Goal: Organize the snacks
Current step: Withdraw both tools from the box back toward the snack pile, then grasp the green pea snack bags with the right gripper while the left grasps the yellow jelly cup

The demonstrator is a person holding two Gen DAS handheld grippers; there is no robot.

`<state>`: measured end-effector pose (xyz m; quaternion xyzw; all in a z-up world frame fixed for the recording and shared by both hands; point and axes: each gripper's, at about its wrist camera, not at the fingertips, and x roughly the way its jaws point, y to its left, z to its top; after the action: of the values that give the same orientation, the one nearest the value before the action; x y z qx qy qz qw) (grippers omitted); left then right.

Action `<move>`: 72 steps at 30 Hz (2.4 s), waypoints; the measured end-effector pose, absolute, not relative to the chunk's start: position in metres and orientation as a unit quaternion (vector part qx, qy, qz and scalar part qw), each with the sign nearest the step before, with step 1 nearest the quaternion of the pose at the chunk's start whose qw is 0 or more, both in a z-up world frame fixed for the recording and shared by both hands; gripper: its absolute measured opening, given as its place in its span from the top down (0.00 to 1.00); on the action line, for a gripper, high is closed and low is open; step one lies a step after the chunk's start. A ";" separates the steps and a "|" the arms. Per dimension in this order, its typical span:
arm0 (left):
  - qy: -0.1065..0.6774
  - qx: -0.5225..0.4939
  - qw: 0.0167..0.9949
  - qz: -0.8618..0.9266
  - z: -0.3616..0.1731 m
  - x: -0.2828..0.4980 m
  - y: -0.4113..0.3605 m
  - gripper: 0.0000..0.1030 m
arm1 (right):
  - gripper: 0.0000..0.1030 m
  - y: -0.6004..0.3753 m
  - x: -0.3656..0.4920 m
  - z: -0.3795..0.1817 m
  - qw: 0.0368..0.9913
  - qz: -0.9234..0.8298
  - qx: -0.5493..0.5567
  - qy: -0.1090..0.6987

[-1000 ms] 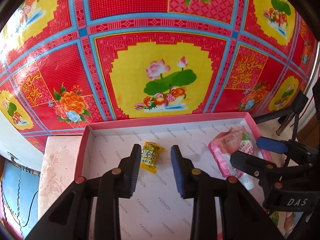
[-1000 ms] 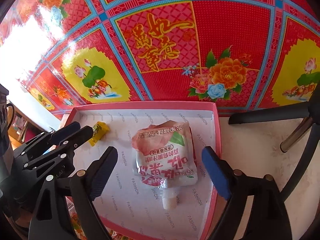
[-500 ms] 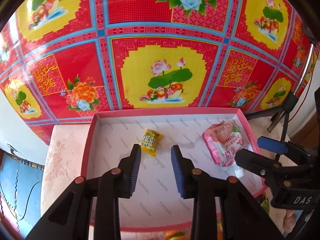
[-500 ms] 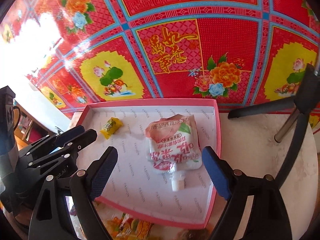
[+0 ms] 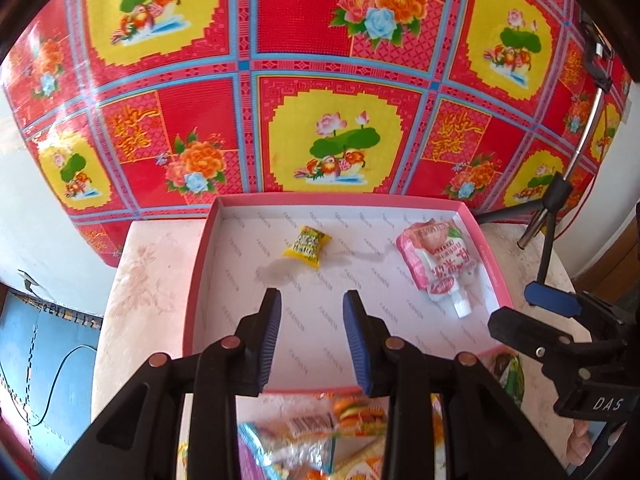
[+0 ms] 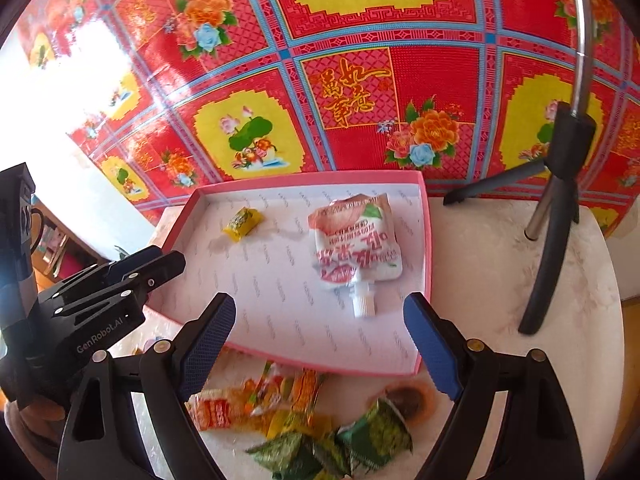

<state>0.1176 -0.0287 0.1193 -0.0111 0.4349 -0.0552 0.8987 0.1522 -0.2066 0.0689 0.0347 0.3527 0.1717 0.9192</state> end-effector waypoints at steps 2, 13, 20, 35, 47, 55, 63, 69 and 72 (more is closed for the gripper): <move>0.436 -0.012 0.898 -0.054 0.118 0.114 -0.027 0.66 | 0.15 -0.206 0.147 0.068 0.920 0.170 0.033 0.352; 0.445 -0.028 0.894 -0.050 0.108 0.097 -0.004 0.64 | 0.15 -0.211 0.119 0.060 0.919 0.163 0.030 0.358; 0.458 -0.038 0.887 -0.041 0.101 0.079 0.012 0.63 | 0.15 -0.216 0.104 0.055 0.917 0.160 0.026 0.364; 0.492 -0.056 0.869 -0.026 0.077 0.056 0.035 0.63 | 0.15 -0.218 0.080 0.034 0.906 0.158 0.016 0.392; 0.510 -0.052 0.858 -0.034 0.063 0.050 0.034 0.52 | 0.15 -0.215 0.068 0.013 0.895 0.161 0.020 0.416; 0.506 -0.032 0.861 -0.036 0.063 0.050 0.031 0.45 | 0.15 -0.207 0.069 0.002 0.888 0.167 0.015 0.427; 0.496 -0.046 0.867 -0.023 0.072 0.043 0.054 0.45 | 0.15 -0.202 0.070 -0.003 0.885 0.171 0.013 0.432; 0.502 -0.060 0.863 -0.017 0.068 0.042 0.065 0.45 | 0.22 -0.197 0.074 -0.010 0.883 0.168 0.012 0.439; 0.501 -0.055 0.863 -0.012 0.066 0.045 0.066 0.45 | 0.28 -0.196 0.075 -0.010 0.885 0.161 0.005 0.436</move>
<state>0.0449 0.0655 0.0658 -0.0548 0.5012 -0.0120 0.8635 0.0748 -0.1963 -0.0099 0.0049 0.4360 0.1612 0.8854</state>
